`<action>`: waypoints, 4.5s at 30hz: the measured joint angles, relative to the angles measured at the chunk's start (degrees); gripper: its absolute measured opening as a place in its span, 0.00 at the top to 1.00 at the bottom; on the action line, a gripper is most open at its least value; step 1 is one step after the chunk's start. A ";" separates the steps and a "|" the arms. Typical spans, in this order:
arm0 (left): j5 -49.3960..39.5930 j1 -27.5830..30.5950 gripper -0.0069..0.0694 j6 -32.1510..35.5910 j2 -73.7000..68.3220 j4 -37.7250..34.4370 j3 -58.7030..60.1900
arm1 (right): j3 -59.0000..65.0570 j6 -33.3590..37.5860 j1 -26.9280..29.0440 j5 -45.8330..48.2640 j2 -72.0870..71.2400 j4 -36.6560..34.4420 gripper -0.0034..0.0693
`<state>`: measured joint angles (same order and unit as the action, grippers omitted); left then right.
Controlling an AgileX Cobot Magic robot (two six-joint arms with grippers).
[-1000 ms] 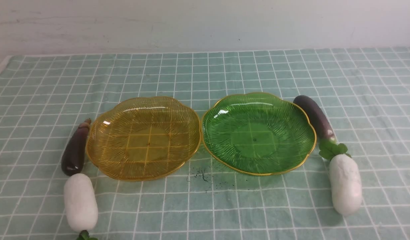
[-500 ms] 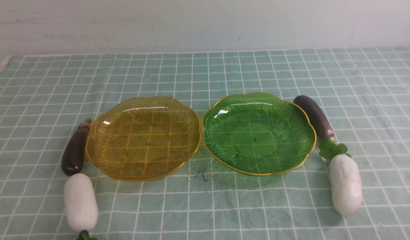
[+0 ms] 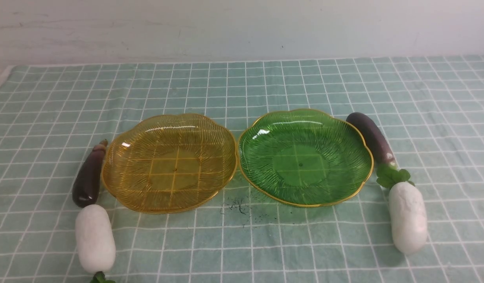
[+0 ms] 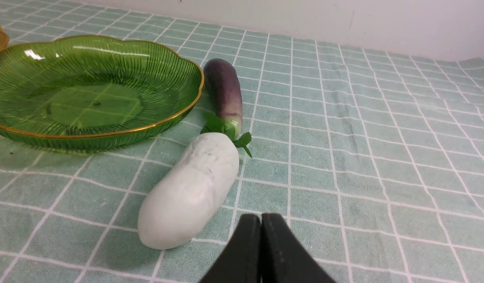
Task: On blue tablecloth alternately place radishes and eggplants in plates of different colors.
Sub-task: 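Place the white radish on the plate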
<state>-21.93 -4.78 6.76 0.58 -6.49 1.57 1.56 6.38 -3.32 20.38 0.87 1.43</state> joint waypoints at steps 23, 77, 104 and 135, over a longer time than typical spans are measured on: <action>2.86 0.00 0.92 -3.80 0.00 -53.48 0.04 | 0.12 -10.79 0.00 -7.96 0.00 -45.91 0.97; -27.82 0.00 0.79 14.93 -57.10 -34.57 -31.52 | -69.70 -16.75 -3.91 38.27 98.14 -5.75 0.33; -27.82 0.00 0.68 15.03 -57.10 -34.57 -31.52 | -69.65 -14.65 -4.45 40.46 106.72 -2.24 0.34; -27.82 0.00 0.68 15.09 -57.10 -34.57 -31.52 | -77.59 13.47 -10.14 26.15 101.89 -23.91 0.34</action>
<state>-49.75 -4.78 21.85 -56.52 -41.05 -29.95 -76.03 19.85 -13.46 46.53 102.76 -22.48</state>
